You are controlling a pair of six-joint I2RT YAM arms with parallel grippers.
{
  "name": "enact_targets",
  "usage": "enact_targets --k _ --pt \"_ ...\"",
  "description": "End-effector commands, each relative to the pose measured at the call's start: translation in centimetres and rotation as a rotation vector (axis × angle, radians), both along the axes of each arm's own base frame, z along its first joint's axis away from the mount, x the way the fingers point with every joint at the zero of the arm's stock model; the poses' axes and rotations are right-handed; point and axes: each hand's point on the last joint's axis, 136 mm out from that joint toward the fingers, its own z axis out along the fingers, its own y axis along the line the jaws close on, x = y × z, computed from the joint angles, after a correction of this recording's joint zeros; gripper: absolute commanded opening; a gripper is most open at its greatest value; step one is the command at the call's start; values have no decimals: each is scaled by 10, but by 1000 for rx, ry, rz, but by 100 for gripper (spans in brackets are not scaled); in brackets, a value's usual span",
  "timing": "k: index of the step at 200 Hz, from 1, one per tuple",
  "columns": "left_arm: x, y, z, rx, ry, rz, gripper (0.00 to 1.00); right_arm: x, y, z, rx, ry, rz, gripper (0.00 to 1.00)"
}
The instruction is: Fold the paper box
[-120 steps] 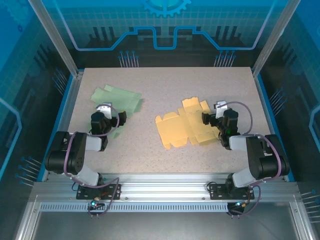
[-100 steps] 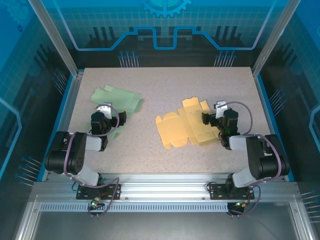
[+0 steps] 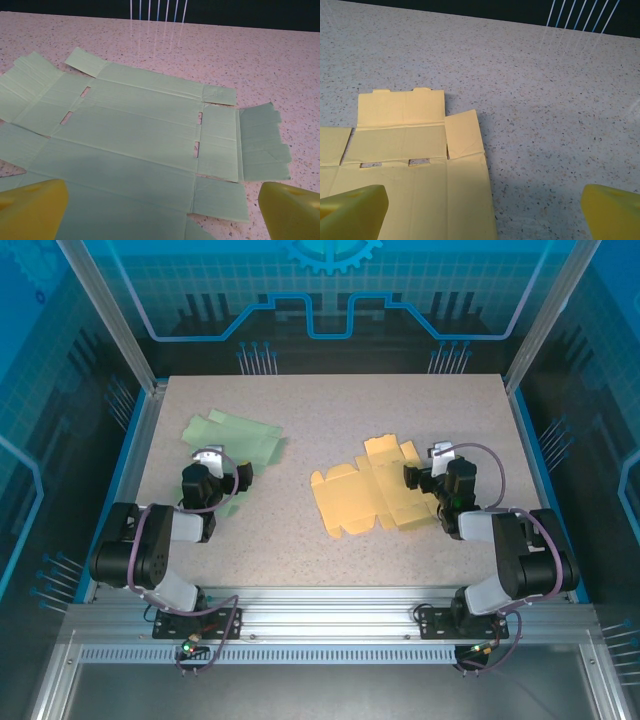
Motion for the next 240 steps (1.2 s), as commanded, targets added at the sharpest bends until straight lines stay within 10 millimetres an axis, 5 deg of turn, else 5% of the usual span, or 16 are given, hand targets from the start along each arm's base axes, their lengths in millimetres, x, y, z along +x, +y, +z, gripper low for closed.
enact_targets --k 1,88,133,164,205,240 --pt "2 -1 7 11 -18 -2 99 3 -4 1 8 -2 -21 100" --pt "3 -2 8 11 -11 -4 99 3 -4 2 8 -3 -23 100" --pt "-4 1 29 10 -43 15 99 2 -4 1 7 -3 -21 100" --pt "-16 7 53 3 -71 54 99 5 -8 18 -9 35 -58 100" --pt "-30 3 90 -90 -99 57 99 -24 -23 45 119 159 -223 100" --pt "-32 -30 112 -182 -105 -44 99 -63 -23 54 330 352 -368 100"
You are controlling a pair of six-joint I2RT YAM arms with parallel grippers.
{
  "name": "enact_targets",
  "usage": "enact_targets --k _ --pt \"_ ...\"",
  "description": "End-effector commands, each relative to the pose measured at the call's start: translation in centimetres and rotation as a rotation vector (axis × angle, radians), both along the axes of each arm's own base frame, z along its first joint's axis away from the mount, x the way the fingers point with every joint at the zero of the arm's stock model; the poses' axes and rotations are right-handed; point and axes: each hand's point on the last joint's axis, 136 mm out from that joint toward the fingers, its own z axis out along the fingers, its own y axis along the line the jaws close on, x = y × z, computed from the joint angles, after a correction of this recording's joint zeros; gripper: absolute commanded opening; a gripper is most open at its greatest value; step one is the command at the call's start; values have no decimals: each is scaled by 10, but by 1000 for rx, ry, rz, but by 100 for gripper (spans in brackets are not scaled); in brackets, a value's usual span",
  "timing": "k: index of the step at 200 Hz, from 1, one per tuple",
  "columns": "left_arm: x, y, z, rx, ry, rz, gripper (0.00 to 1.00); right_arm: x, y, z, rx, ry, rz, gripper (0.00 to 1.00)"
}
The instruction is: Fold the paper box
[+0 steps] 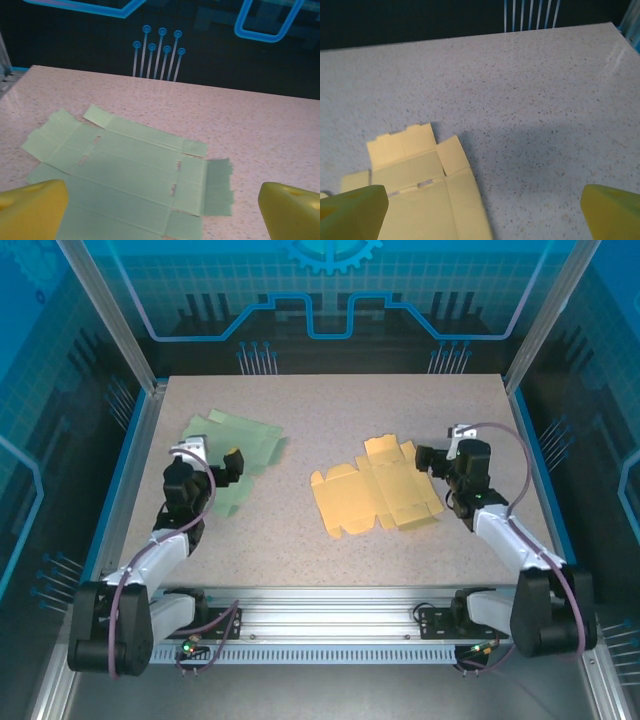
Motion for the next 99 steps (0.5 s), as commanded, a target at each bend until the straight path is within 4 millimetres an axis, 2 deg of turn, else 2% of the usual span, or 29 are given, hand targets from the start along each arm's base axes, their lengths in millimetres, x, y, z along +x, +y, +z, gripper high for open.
enact_targets --k 1,25,53,74,99 --pt "-2 -29 14 -87 14 -91 99 -46 -1 -28 179 260 -138 100" --pt "-5 -68 24 -117 -17 -200 99 -75 11 -45 339 388 -188 100" --pt "-7 -110 20 -142 1 -317 99 -107 18 -68 459 481 -251 100" --pt "-4 -129 15 -192 36 -381 99 -127 24 -80 512 520 -251 98" --pt "2 -138 13 -271 36 -403 99 -149 25 -98 559 547 -283 92"
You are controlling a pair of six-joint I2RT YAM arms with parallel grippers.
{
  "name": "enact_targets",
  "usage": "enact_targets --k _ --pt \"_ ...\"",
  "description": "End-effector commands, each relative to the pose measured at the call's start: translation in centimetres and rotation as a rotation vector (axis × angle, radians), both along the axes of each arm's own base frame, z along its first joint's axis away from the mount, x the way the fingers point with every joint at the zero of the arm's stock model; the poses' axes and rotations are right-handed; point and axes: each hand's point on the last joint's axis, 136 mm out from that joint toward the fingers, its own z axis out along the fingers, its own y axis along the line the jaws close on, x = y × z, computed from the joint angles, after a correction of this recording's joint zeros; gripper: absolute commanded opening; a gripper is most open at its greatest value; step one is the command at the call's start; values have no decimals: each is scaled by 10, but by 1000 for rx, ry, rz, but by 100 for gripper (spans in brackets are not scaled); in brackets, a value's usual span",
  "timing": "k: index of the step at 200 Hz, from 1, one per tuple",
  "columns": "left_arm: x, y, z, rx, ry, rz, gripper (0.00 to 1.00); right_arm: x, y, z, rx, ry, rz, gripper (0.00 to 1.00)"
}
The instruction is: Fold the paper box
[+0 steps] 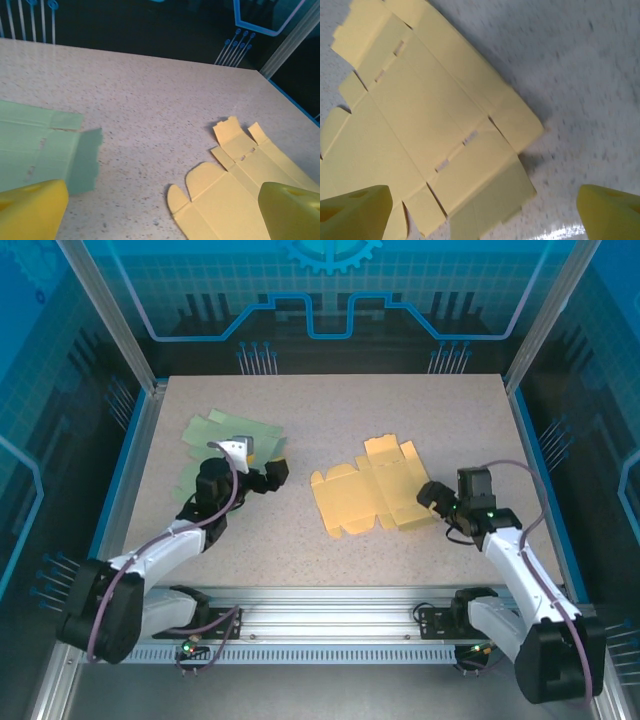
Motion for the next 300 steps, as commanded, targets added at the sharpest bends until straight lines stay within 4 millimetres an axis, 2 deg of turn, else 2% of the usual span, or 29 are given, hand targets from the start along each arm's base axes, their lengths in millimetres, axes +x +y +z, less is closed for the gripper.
enact_targets --k 1,17,33,85,122,152,185,235,266,300 --pt "8 -15 20 -119 -32 -45 99 -30 9 -20 101 84 -52 91" --pt "14 -18 18 -140 -23 -47 99 -36 16 -32 165 72 -62 84" --pt "20 -22 14 -155 -4 -51 99 -34 24 -40 238 34 -70 80" --pt "29 -29 9 -207 7 -70 99 -24 31 -51 292 12 -90 76" --pt "31 -31 6 -225 12 -75 99 -1 45 -49 286 -4 -35 75" --pt "30 -29 5 -208 7 -64 99 17 51 -51 245 5 0 59" --pt "30 -27 8 -170 4 -58 99 41 60 -51 225 -10 60 52" --pt "31 -27 7 -124 37 -66 99 68 84 -41 218 -28 163 53" --pt "31 -28 3 -119 55 -71 99 67 81 -32 200 -11 145 54" --pt "33 -30 3 -106 65 -78 99 55 75 -23 188 -3 116 55"
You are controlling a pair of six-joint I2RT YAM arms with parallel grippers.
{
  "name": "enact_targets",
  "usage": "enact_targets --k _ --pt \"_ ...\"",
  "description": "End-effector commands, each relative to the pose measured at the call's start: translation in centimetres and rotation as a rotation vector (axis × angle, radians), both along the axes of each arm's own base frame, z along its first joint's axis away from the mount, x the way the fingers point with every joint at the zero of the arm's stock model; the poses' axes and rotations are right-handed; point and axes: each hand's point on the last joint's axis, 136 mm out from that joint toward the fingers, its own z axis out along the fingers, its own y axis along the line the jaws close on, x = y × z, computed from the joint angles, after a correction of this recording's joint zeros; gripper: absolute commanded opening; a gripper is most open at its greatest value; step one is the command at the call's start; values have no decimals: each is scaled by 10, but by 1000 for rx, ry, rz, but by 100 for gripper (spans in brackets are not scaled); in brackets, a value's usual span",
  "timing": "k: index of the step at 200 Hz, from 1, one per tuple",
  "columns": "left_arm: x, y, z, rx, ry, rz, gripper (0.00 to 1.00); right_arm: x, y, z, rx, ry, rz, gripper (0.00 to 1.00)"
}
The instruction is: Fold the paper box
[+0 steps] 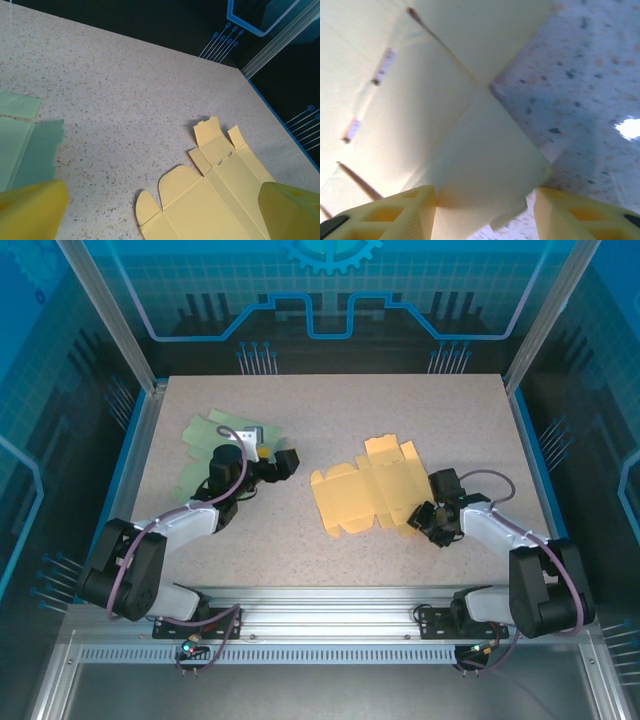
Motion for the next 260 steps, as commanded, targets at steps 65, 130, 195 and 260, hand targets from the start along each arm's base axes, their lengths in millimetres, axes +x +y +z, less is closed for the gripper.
enact_targets --k 65,130,195,260 --pt "7 -8 20 25 -43 -40 99 63 30 41 95 -327 34 56" --pt "25 -19 28 113 -57 -102 99 87 48 23 123 -306 72 59" --pt "78 -61 3 297 87 -375 93 105 45 45 -34 -382 283 0" --pt "70 -57 -2 228 109 -529 93 112 53 99 -133 -573 526 0"
